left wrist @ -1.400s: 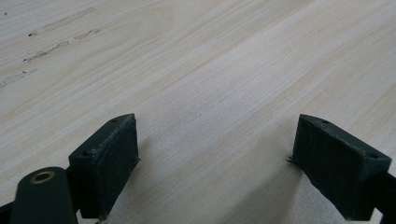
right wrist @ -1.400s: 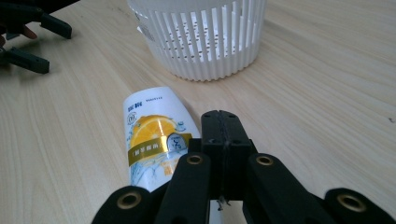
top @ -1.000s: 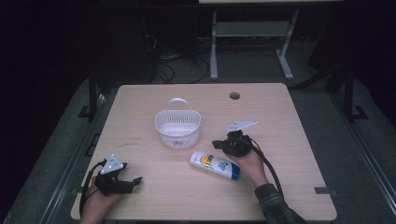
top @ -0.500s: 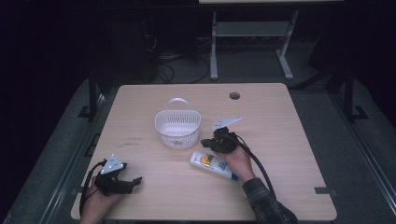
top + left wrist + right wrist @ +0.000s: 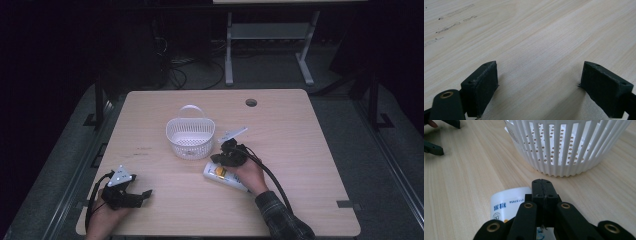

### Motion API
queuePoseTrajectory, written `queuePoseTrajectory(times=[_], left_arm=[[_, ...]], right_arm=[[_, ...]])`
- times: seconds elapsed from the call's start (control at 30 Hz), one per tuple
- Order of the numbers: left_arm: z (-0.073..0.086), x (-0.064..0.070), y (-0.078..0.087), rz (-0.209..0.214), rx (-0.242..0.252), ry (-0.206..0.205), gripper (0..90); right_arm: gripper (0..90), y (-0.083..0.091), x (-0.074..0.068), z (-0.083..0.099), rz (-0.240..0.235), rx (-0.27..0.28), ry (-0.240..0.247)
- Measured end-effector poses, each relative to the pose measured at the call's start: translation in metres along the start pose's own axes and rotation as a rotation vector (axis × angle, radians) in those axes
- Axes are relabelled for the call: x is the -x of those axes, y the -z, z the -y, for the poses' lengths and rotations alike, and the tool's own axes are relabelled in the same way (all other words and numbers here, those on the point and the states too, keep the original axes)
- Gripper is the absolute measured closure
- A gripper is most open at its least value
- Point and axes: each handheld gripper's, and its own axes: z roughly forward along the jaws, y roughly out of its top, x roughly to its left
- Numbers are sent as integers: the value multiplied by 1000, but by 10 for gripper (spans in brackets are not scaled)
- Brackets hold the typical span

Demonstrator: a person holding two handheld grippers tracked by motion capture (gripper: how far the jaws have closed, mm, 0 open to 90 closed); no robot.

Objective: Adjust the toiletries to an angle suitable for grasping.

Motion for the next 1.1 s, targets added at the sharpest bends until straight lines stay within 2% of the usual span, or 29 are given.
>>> queuePoseTrajectory(times=[0.33, 0.83, 1.1], left_arm=[[0, 0, 0, 0, 0, 0, 135], [0, 0, 0, 0, 0, 0, 135], [0, 0, 0, 1, 1, 0, 135]], right_arm=[[894, -2, -5, -1, -19, -21, 15], [894, -12, -28, -3, -75, -81, 74], [894, -14, -39, -4, -100, -96, 106]])
